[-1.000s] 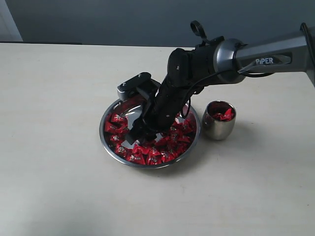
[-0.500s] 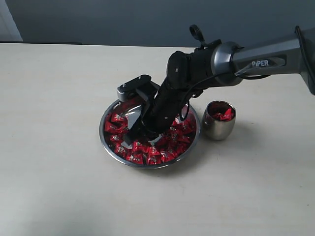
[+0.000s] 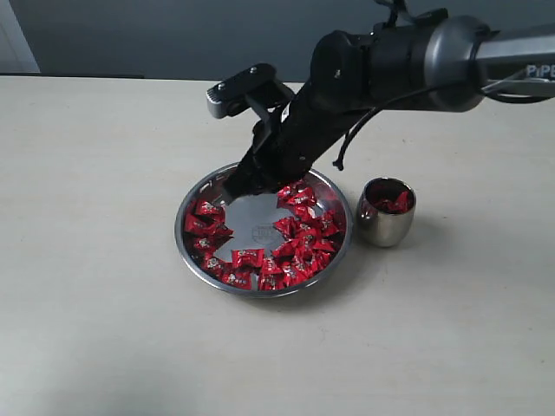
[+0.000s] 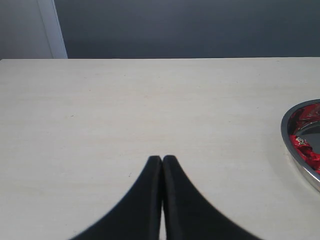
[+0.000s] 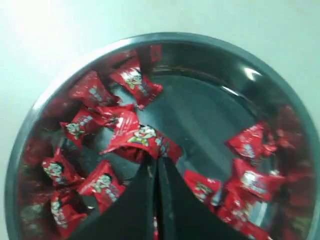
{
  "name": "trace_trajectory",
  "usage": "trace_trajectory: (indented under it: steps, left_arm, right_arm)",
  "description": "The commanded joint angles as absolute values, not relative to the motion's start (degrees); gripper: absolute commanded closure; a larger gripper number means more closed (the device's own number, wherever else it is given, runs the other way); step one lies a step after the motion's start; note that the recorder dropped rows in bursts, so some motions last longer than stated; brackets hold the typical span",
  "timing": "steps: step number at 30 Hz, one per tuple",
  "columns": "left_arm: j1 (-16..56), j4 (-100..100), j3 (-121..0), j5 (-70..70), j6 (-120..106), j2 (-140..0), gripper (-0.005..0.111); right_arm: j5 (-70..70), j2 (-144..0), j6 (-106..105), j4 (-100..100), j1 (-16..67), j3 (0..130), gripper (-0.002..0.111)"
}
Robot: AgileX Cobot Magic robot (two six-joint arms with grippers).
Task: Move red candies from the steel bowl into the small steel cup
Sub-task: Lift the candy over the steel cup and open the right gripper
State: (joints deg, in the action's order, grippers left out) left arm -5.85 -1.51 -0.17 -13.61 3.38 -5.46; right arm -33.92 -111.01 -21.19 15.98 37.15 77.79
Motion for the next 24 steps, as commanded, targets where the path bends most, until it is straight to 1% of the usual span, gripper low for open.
trace_trajectory:
  steps: [1,4,12,16,24]
  left_arm:
    - [-5.56,-1.65,0.0,-13.37,3.5,-5.07,0.106]
    - [-5.56,-1.65,0.0,-13.37,3.5,-5.07,0.106]
    - [-5.56,-1.65,0.0,-13.37,3.5,-5.07,0.106]
    - [-5.56,-1.65,0.0,-13.37,3.5,-5.07,0.106]
    - [-5.56,-1.65,0.0,-13.37,3.5,-5.07,0.106]
  right_arm:
    - [-39.05,-106.26,-5.36,0.46,33.84,78.0,0.109]
    - [-43.64,-103.67,-1.38,-5.35,30.82,78.0,0.109]
    - [-52.86,-98.82,-1.48,-5.67,24.94,78.0,0.109]
    - [-56.87,-98.72,-1.71,-5.95,24.49,78.0,0.109]
    - [-59.6,-100.09,-3.3,-6.11,24.49,78.0,0.109]
